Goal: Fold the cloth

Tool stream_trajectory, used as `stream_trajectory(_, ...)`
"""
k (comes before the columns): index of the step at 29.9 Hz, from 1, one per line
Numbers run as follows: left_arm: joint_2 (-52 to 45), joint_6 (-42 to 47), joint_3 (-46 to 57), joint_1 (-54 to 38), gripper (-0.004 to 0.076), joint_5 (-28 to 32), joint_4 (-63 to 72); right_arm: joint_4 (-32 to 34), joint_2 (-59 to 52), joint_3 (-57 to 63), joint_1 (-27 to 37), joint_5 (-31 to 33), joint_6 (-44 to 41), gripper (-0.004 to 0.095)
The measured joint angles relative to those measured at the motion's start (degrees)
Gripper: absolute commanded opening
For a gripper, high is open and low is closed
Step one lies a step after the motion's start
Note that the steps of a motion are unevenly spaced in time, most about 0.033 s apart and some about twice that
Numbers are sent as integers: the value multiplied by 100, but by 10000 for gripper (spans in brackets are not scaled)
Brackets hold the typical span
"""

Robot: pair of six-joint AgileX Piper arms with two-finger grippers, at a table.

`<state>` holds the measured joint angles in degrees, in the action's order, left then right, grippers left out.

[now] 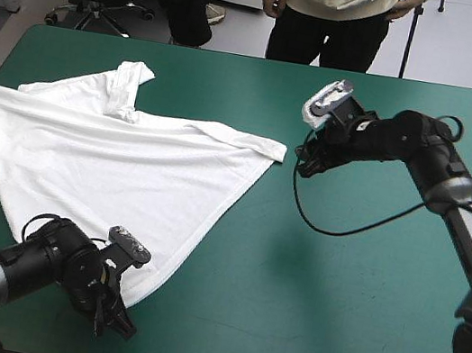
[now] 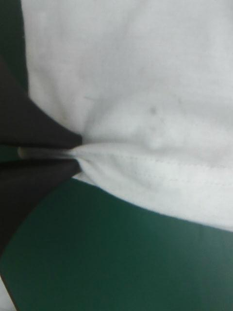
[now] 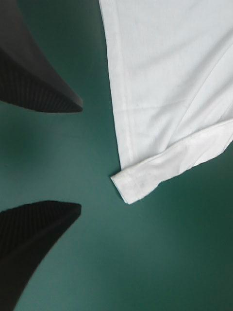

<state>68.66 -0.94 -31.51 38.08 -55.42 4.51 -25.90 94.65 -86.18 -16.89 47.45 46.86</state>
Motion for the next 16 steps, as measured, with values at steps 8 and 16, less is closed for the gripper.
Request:
stream_trajectory(8,0,148,0,0,-18,0,0,167,1659,-1258,-57,2,23,529)
stream_trajectory(16,0,188,-4,0,-18,0,6,160,2933,-2184,-57,312,17,529)
